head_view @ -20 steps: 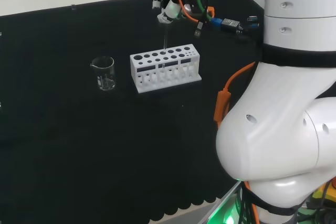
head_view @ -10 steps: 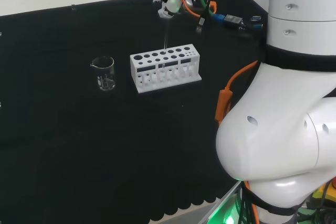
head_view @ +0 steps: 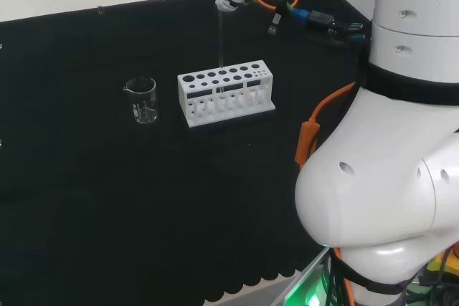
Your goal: Put the glass rod back on the white test tube rack.
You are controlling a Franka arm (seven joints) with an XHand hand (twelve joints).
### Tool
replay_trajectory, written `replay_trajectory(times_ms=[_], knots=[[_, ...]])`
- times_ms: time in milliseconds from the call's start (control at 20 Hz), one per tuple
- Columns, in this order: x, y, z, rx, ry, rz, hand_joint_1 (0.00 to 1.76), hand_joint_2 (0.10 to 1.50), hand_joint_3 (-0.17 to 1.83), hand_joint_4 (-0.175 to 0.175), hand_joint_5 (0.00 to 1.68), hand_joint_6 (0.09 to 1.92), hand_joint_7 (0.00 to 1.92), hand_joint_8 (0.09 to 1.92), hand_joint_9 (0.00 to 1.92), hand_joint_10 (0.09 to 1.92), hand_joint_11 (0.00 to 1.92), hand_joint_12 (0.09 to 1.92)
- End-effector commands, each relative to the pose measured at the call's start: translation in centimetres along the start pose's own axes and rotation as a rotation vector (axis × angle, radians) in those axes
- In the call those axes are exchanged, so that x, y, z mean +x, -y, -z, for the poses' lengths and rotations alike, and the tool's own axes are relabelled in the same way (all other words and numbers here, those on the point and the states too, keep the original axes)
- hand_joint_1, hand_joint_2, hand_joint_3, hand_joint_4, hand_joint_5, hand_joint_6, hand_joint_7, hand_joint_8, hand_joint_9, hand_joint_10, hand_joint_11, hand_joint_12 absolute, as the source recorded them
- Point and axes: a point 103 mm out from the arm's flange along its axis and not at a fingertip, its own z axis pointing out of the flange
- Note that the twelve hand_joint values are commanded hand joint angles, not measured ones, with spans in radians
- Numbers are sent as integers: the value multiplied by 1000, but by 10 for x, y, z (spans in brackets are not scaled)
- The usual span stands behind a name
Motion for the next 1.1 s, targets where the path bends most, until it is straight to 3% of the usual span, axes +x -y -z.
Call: replay_trajectory(times_ms=[50, 250, 350, 450, 650, 1100], knots=[[1, 4, 12, -4, 13, -9, 1239, 459, 822, -175, 704, 872, 1143, 666, 1920, 170, 1920, 611], [-7, 11, 14, -36, 16, -24, 1242, 474, 804, -175, 822, 814, 1161, 660, 1920, 169, 1920, 621], [-10, 15, 14, -63, 22, -47, 1253, 658, 607, -154, 1047, 762, 1266, 606, 1919, 152, 1893, 593], [-12, 19, 15, -78, 12, -61, 1295, 675, 614, -138, 1140, 732, 1359, 571, 1918, 163, 1857, 614], [-11, 23, 17, -87, 15, -67, 1319, 611, 764, -173, 1144, 793, 1376, 685, 1899, 230, 1809, 710], [-7, 29, 19, -97, 5, -56, 1318, 580, 845, -175, 1122, 868, 1356, 767, 1880, 302, 1800, 738]])
